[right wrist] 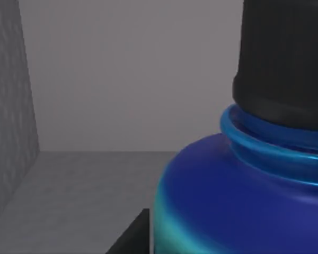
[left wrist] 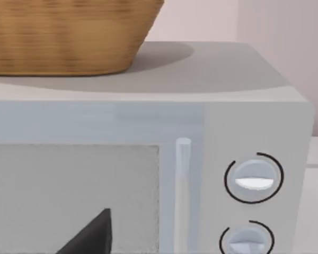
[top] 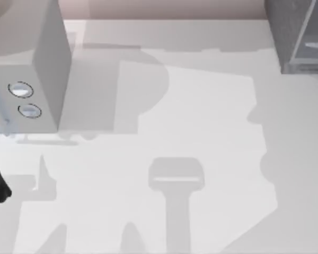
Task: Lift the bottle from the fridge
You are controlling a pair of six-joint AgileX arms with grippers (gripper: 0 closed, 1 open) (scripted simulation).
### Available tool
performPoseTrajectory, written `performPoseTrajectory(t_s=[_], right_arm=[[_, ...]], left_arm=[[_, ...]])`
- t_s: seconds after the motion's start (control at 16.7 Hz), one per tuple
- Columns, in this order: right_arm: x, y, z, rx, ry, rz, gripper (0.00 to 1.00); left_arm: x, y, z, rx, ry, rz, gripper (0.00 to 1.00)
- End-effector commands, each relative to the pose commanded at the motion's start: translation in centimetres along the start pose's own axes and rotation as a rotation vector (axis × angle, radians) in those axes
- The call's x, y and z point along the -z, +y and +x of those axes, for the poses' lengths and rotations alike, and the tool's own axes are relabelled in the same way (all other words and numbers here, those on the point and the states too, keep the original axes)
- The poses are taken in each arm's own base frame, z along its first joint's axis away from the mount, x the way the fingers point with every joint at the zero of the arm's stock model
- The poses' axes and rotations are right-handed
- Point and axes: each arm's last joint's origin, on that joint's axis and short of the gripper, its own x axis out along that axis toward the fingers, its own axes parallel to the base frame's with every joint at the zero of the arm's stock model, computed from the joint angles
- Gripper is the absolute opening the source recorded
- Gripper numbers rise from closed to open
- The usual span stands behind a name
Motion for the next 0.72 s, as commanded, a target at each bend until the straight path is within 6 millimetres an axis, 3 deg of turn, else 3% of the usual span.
performPoseTrajectory(t_s=[0.18, 0.36, 0.54, 0.72], right_arm=[[-1.0, 0.6, -0.7, -0.002, 0.004, -0.003, 0.0], [-3.5, 2.0, -2.6, -0.001, 0.001, -0.01, 0.0], [-6.8, 3.9, -6.4, 0.001, -0.009, -0.017, 0.0], [-9.4, 6.1, -12.1, 0.003, -0.027, -0.019, 0.0]], left_arm=[[0.0, 0.0, 0.0, 0.0, 0.0, 0.0, 1.0], [0.0, 0.0, 0.0, 0.0, 0.0, 0.0, 1.0], [0.0, 0.0, 0.0, 0.0, 0.0, 0.0, 1.0], [0.0, 0.0, 0.0, 0.0, 0.0, 0.0, 1.0]])
